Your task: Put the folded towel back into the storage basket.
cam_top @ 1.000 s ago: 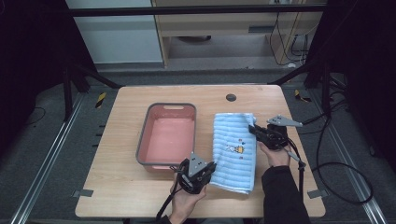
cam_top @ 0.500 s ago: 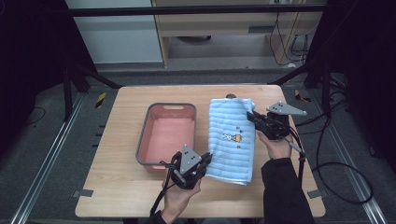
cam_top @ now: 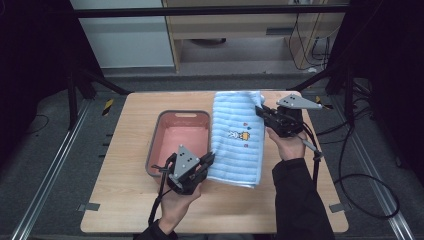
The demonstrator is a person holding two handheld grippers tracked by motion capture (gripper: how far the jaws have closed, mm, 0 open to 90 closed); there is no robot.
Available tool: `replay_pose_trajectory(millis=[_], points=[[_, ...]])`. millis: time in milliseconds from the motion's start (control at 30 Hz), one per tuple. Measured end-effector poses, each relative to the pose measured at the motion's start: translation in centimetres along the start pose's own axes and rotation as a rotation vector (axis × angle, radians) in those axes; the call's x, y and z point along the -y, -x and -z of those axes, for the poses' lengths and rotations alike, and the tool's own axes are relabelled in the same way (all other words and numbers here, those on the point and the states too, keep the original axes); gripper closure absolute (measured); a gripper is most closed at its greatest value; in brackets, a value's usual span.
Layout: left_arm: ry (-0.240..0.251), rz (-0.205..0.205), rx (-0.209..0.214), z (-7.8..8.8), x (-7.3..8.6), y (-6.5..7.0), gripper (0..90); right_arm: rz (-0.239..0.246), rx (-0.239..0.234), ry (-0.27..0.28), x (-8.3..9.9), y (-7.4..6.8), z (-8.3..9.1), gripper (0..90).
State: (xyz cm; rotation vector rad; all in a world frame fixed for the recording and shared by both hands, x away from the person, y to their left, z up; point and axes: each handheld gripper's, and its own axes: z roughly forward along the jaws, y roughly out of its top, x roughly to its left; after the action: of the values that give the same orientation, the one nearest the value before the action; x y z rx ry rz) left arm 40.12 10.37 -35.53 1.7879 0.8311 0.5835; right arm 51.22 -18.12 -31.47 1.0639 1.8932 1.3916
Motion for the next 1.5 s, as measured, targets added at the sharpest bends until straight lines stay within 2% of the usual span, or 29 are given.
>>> replay_pose_trajectory(millis=[167,333,567,767,800,1133,1300,1500], points=[[0.007,0.009,-0.013,0.5,-0.1,-0.8,86.1,0.017,-0.010,-0.002,-1.2,-1.0,-0.9,83.2],[0.007,0.000,-0.032,0.8,-0.2,-1.7,86.1,0.037,-0.020,-0.008,-1.9,-2.0,-2.2,83.2],[0.024,0.023,-0.065,1.9,-0.2,-3.4,86.1,0.047,-0.036,0.004,-2.8,-3.2,-3.8,83.3],[0.035,0.037,-0.078,2.7,0.0,-4.3,86.2,0.048,-0.050,0.004,-3.4,-4.2,-5.0,83.3],[0.039,0.040,-0.087,3.0,0.1,-4.8,86.1,0.055,-0.054,0.002,-3.6,-4.8,-5.6,83.3],[0.045,0.074,-0.132,4.4,0.8,-7.3,86.1,0.049,-0.088,-0.004,-4.2,-6.6,-8.5,83.3],[0.044,0.087,-0.147,5.0,1.2,-8.4,86.2,0.036,-0.100,-0.007,-4.0,-6.9,-9.7,83.3],[0.043,0.107,-0.162,5.2,1.6,-9.6,86.2,0.048,-0.118,-0.022,-3.8,-7.8,-11.3,83.3]])
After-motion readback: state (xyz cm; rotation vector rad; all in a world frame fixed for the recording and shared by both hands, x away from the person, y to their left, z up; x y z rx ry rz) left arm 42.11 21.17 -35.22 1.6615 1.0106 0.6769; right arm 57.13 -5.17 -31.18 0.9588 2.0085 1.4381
